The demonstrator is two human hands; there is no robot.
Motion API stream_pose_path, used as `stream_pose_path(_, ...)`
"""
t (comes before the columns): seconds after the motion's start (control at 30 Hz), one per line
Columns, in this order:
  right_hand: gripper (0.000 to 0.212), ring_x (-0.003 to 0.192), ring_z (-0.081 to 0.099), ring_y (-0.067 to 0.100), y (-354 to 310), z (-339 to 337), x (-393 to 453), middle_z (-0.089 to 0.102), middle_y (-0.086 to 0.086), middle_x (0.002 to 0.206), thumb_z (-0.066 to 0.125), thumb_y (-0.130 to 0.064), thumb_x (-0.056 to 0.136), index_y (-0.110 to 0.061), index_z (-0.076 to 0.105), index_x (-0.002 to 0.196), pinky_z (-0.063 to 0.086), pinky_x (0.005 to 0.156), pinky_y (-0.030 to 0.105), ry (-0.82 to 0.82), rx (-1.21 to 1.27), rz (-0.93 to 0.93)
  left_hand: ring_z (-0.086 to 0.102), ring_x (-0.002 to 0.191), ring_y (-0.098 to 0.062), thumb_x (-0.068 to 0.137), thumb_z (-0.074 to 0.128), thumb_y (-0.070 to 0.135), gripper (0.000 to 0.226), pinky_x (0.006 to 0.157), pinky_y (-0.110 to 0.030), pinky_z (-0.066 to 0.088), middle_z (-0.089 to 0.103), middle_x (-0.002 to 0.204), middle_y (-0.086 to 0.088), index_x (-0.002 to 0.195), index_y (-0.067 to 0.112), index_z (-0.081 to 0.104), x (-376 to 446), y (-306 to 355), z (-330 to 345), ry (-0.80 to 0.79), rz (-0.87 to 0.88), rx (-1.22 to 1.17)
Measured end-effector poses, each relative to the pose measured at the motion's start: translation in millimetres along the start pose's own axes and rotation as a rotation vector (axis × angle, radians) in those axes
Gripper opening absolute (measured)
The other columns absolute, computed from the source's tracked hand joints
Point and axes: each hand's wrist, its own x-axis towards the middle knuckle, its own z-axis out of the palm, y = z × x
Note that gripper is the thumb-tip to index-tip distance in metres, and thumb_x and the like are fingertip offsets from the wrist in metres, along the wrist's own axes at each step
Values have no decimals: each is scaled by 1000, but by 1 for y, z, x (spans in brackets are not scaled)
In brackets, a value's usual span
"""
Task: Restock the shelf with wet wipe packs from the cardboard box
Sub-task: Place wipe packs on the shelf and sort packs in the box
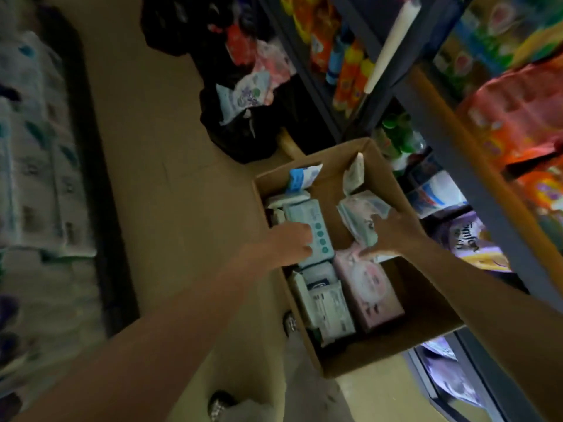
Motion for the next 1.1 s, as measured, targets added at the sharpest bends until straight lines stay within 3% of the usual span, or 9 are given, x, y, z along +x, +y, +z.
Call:
stream_pose_path(0.2, 107, 132, 29, 42, 4, 19, 76, 23, 29, 145, 70, -60, 68, -17, 11, 146, 30, 106, 48, 1, 77, 106, 53, 118, -25, 92, 49, 18, 43, 93, -32, 43, 53, 131, -12, 133, 10, 38, 58, -3, 30, 8, 0, 13)
stream_pose_path(0.3, 110, 134, 22, 45, 0, 27, 100, 17, 30, 146, 75, -48, 68, -21, 5, 148, 22, 109, 50, -10, 152, 186, 55, 116, -25, 92, 49, 17, 44, 91, -32, 45, 55, 129, -13, 133, 10, 36, 75, -10, 39, 16, -18, -10)
stream_pose_path(0.5, 110, 132, 23, 45, -18, 5, 76, 20, 27, 144, 77, -40, 67, -27, 3, 148, 20, 109, 48, -54, 181, 209, 57, 111, -25, 90, 51, 16, 54, 92, -37, 48, 53, 130, -11, 139, 13, 26, 57, -12, 37, 122, -32, -57)
stream_pose_path(0.63, 109, 130, 24, 43, -28, -50, 14, 24, 24, 144, 76, -34, 63, -24, 6, 147, 25, 104, 46, -71, 155, -37, 44, 127, -30, 86, 58, 19, 75, 101, -41, 41, 33, 145, -13, 146, 9, 14, 22, -16, 6, 241, 14, 22)
stream_pose_path(0.73, 102, 131, 26, 41, -55, -108, -41, 28, 18, 144, 75, -32, 66, -20, 12, 145, 29, 104, 45, 27, 87, -231, 33, 134, -31, 81, 64, 30, 90, 107, -43, 34, 25, 149, -8, 148, 14, 7, -18, -26, -38, 359, 16, 160)
stream_pose_path(0.87, 99, 118, 34, 36, -126, -192, -136, 34, 16, 129, 73, -37, 67, -20, 13, 144, 31, 95, 41, 366, -230, -494, 17, 142, -25, 83, 62, 34, 95, 113, -43, 25, 9, 157, 1, 149, 19, -4, -112, -49, -99, 530, -29, 266)
stream_pose_path(1.0, 99, 110, 38, 30, -215, -255, -254, 38, 14, 125, 70, -38, 67, -21, 12, 145, 31, 92, 38, 743, -555, -857, 4, 146, -19, 79, 65, 40, 105, 116, -39, 14, -5, 158, 3, 148, 17, -10, -245, -89, -134, 831, -170, 358)
stream_pose_path(1.07, 102, 111, 38, 29, -267, -270, -316, 37, 11, 126, 70, -41, 67, -22, 9, 145, 31, 96, 38, 875, -678, -1017, 7, 146, -19, 68, 70, 49, 114, 118, -44, 10, 2, 158, 0, 148, 15, -3, -323, -109, -138, 969, -288, 363)
stream_pose_path(1.1, 102, 111, 37, 28, -292, -274, -346, 36, 10, 126, 70, -41, 67, -23, 7, 145, 31, 97, 37, 928, -711, -1090, 19, 143, -21, 62, 72, 53, 114, 117, -49, 12, 17, 155, -4, 148, 15, 6, -363, -121, -138, 1055, -324, 398)
